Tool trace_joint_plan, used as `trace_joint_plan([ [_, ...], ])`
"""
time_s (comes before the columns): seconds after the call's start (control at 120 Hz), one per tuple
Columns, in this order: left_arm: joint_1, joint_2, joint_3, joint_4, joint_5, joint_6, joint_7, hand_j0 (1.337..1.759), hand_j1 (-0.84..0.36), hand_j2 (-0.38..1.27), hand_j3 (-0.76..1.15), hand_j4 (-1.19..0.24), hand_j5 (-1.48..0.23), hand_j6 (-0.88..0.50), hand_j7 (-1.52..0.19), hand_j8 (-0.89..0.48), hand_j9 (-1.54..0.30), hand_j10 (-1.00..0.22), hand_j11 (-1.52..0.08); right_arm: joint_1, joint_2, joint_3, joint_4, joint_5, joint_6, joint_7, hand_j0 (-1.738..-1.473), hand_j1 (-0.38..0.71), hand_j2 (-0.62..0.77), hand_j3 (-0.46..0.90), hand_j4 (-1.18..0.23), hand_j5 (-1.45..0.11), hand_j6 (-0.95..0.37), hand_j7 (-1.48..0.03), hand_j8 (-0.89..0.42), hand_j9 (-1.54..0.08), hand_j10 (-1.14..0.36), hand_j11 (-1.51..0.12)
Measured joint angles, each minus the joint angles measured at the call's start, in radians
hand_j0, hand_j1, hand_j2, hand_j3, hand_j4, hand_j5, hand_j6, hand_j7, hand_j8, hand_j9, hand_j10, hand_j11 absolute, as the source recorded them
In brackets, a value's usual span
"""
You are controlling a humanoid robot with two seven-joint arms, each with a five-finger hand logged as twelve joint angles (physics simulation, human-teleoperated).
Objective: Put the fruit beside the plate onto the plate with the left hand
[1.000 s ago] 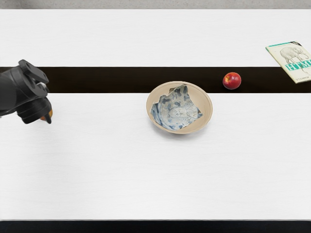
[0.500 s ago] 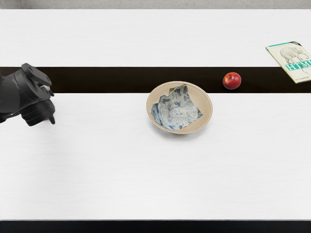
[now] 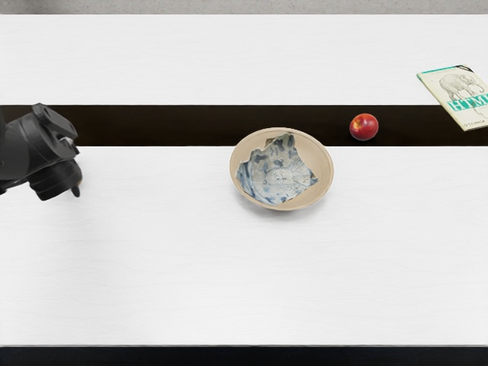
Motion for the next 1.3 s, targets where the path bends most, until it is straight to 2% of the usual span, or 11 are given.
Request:
trace_joint_plan([
  [0.642, 0.030, 0.000, -0.010, 0.021, 0.027, -0.001, 0.000, 1.658, -0.13, 0.08, 0.00, -0.40, -0.52, -0.40, -0.52, -0.40, -0.52, -0.40, -0.52, 0.000, 0.000, 0.000, 0.000, 0.000, 0.000, 0.000, -1.658, -0.32, 0.00, 0.00, -0.02, -0.03, -0.02, -0.03, -0.02, -0.03, -0.02, -0.03],
  [0.733, 0.030, 0.000, -0.015, 0.022, 0.024, -0.008, 0.000, 1.658, -0.29, 0.12, 0.00, -0.54, -0.70, -0.53, -0.70, -0.48, -0.70, -0.54, -0.70, 0.000, 0.000, 0.000, 0.000, 0.000, 0.000, 0.000, -1.658, -0.32, 0.00, 0.00, -0.02, -0.03, -0.02, -0.03, -0.02, -0.03, -0.02, -0.03],
  [0.833, 0.027, 0.000, -0.019, 0.021, 0.020, -0.013, 0.001, 1.656, -0.32, 0.31, 0.00, -0.67, -0.86, -0.53, -0.87, -0.47, -0.88, -0.67, -0.88, 0.000, 0.000, 0.000, 0.000, 0.000, 0.000, 0.000, -1.658, -0.32, 0.00, 0.00, -0.02, -0.03, -0.02, -0.03, -0.02, -0.03, -0.02, -0.03],
  [0.875, 0.015, 0.000, -0.025, 0.020, 0.020, -0.026, 0.001, 1.655, -0.33, 0.36, 0.00, -0.70, -0.91, -0.52, -0.91, -0.45, -0.92, -0.67, -0.92, 0.000, 0.000, 0.000, 0.000, 0.000, 0.000, 0.000, -1.658, -0.32, 0.00, 0.00, -0.02, -0.03, -0.02, -0.03, -0.02, -0.03, -0.02, -0.03],
  [0.917, -0.018, 0.001, -0.041, 0.017, 0.018, -0.081, 0.001, 1.655, -0.34, 0.41, 0.00, -0.70, -0.93, -0.51, -0.93, -0.43, -0.93, -0.66, -0.93, 0.000, 0.000, 0.000, 0.000, 0.000, 0.000, 0.000, -1.658, -0.32, 0.00, 0.00, -0.02, -0.03, -0.02, -0.03, -0.02, -0.03, -0.02, -0.03],
  [0.942, -0.043, 0.016, -0.055, 0.015, 0.020, -0.129, 0.001, 1.655, -0.35, 0.39, 0.00, -0.70, -0.94, -0.50, -0.94, -0.44, -0.94, -0.65, -0.94, 0.000, 0.000, 0.000, 0.000, 0.000, 0.000, 0.000, -1.658, -0.32, 0.00, 0.00, -0.02, -0.03, -0.02, -0.03, -0.02, -0.03, -0.02, -0.03],
  [0.983, -0.094, 0.058, -0.080, 0.012, 0.021, -0.235, 0.003, 1.655, -0.36, 0.44, 0.00, -0.69, -0.95, -0.49, -0.94, -0.41, -0.94, -0.64, -0.93, 0.000, 0.000, 0.000, 0.000, 0.000, 0.000, 0.000, -1.658, -0.32, 0.00, 0.00, -0.02, -0.03, -0.02, -0.03, -0.02, -0.03, -0.02, -0.03],
  [1.025, -0.136, 0.097, -0.108, 0.011, 0.024, -0.348, 0.004, 1.654, -0.36, 0.39, 0.00, -0.69, -0.93, -0.48, -0.93, -0.43, -0.93, -0.63, -0.93, 0.000, 0.000, 0.000, 0.000, 0.000, 0.000, 0.000, -1.658, -0.32, 0.00, 0.00, -0.02, -0.03, -0.02, -0.03, -0.02, -0.03, -0.02, -0.03],
  [1.083, -0.182, 0.145, -0.149, 0.009, 0.025, -0.509, 0.005, 1.655, -0.36, 0.42, 0.00, -0.68, -0.93, -0.49, -0.91, -0.42, -0.92, -0.64, -0.92, 0.000, 0.000, 0.000, 0.000, 0.000, 0.000, 0.000, -1.658, -0.32, 0.00, 0.00, -0.02, -0.03, -0.02, -0.03, -0.02, -0.03, -0.02, -0.03],
  [1.192, -0.233, 0.215, -0.227, 0.007, 0.024, -0.766, 0.003, 1.656, -0.38, 0.47, 0.00, -0.67, -0.91, -0.50, -0.89, -0.42, -0.89, -0.65, -0.90, 0.000, 0.000, 0.000, 0.000, 0.000, 0.000, 0.000, -1.658, -0.32, 0.00, 0.00, -0.02, -0.03, -0.02, -0.03, -0.02, -0.03, -0.02, -0.03],
  [1.3, -0.253, 0.234, -0.307, 0.007, 0.015, -0.886, 0.001, 1.656, -0.36, 0.40, 0.00, -0.65, -0.89, -0.51, -0.87, -0.44, -0.86, -0.66, -0.88, 0.000, 0.000, 0.000, 0.000, 0.000, 0.000, 0.000, -1.658, -0.32, 0.00, 0.00, -0.02, -0.03, -0.02, -0.03, -0.02, -0.03, -0.02, -0.03],
])
